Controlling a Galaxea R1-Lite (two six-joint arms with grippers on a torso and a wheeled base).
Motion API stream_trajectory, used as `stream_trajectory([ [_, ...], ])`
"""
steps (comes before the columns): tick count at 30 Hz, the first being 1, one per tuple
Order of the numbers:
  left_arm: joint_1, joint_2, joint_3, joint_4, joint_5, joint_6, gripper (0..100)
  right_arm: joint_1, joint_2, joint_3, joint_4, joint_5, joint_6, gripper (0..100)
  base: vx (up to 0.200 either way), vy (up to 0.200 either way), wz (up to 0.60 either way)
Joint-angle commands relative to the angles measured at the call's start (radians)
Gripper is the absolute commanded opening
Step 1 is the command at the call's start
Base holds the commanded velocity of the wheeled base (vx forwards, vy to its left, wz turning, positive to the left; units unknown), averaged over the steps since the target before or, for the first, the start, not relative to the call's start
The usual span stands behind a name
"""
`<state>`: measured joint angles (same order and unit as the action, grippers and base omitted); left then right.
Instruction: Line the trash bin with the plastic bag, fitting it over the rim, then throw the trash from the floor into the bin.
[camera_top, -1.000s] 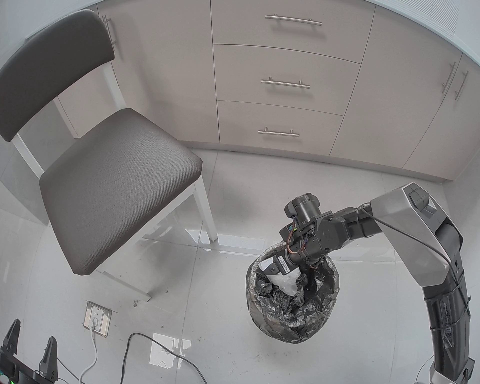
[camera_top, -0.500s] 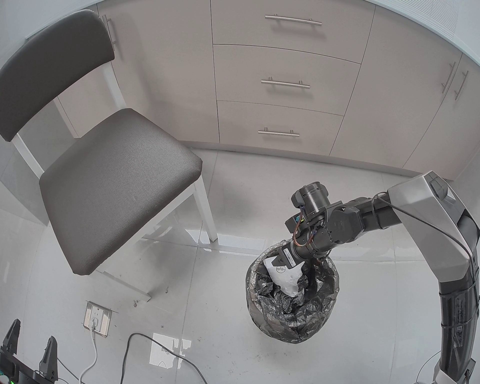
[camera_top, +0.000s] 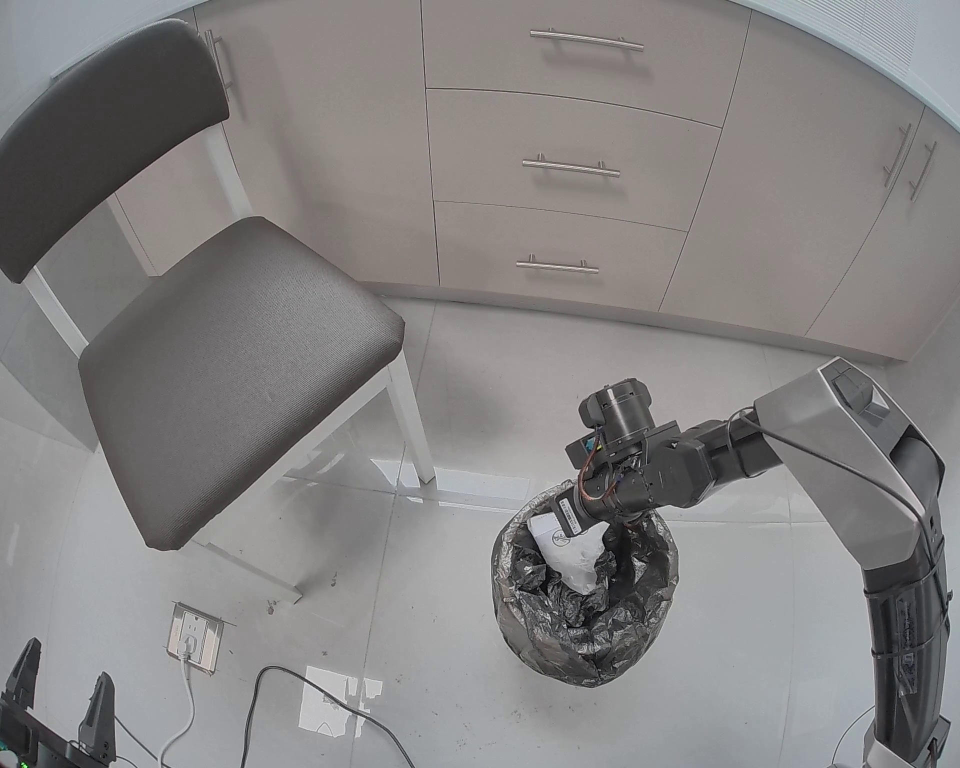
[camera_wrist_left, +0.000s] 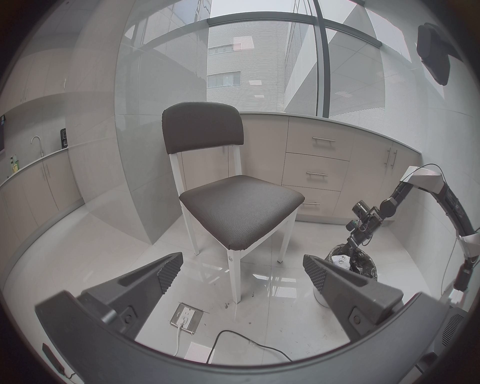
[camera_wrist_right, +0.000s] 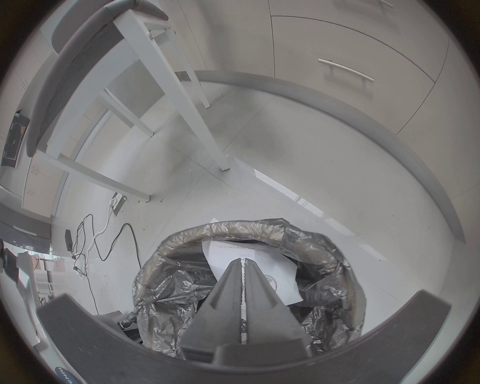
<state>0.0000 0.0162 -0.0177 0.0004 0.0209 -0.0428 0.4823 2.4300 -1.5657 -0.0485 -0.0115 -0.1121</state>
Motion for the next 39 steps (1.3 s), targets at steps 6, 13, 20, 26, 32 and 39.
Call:
stream_trajectory([
  [6,0.000,-0.016,0.015,0.001,0.001,0.000,100,-0.001,0.092,-0.027,-0.019,-0.002,0.002,0,0.000,0.000,0.00],
  [13,0.000,-0.016,0.015,0.001,0.001,0.000,100,-0.008,0.130,-0.039,-0.027,-0.002,0.002,0,0.000,0.000,0.00],
  [20,0.000,-0.016,0.015,0.001,0.001,0.000,100,-0.014,0.170,-0.074,-0.044,-0.002,0.002,0,0.000,0.000,0.00],
  [26,0.000,-0.016,0.015,0.001,0.001,0.000,100,-0.028,0.221,-0.109,-0.045,-0.002,0.006,0,0.000,0.000,0.00],
  [32,0.000,-0.016,0.015,0.001,0.001,0.000,100,-0.053,0.254,-0.145,-0.045,-0.002,0.015,0,0.000,0.000,0.00],
  [39,0.000,-0.016,0.015,0.001,0.001,0.000,100,-0.062,0.264,-0.149,-0.045,-0.004,0.032,0,0.000,0.000,0.00],
])
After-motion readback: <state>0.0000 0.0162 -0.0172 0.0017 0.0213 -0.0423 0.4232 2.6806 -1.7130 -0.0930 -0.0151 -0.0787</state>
